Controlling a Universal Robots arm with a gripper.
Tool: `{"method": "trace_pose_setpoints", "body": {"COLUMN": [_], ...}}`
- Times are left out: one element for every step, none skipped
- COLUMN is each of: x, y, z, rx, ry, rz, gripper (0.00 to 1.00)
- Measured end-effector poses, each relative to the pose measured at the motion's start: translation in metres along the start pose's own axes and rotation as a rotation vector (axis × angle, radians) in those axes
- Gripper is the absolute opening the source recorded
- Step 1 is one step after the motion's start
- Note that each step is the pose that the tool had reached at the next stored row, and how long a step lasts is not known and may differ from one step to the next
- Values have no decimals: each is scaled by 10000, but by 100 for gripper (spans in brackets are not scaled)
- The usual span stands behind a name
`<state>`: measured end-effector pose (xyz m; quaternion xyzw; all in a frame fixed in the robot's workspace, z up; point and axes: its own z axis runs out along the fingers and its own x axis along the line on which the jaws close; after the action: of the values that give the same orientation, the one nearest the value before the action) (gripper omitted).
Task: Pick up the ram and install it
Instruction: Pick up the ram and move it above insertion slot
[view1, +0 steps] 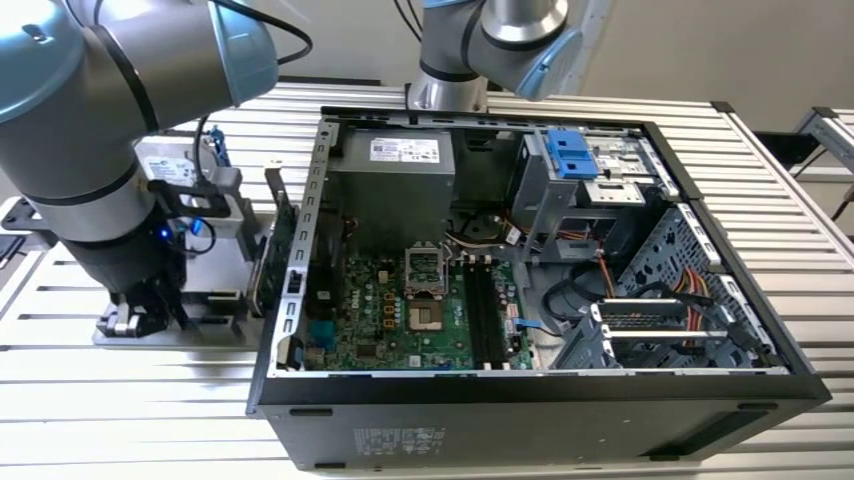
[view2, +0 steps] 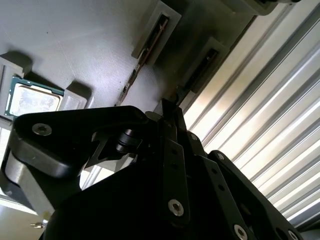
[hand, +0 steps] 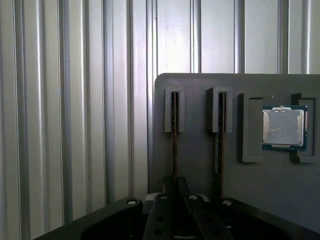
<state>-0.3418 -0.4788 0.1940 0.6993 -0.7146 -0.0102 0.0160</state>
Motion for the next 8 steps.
{"method": "trace_pose_setpoints", "body": {"x": [0, 0, 0, 0, 0, 0, 0, 0], "y": [0, 0, 1, 1, 1, 1, 1, 2], "z": [-3, -7, -13, -18, -24, -30, -36, -42], "rx": [0, -1, -2, -1, -1, -1, -1, -1], "ry": [0, 1, 1, 0, 0, 0, 0, 1], "rz": [0, 0, 0, 0, 0, 0, 0, 0], "gripper": [0, 0, 0, 0, 0, 0, 0, 0]}}
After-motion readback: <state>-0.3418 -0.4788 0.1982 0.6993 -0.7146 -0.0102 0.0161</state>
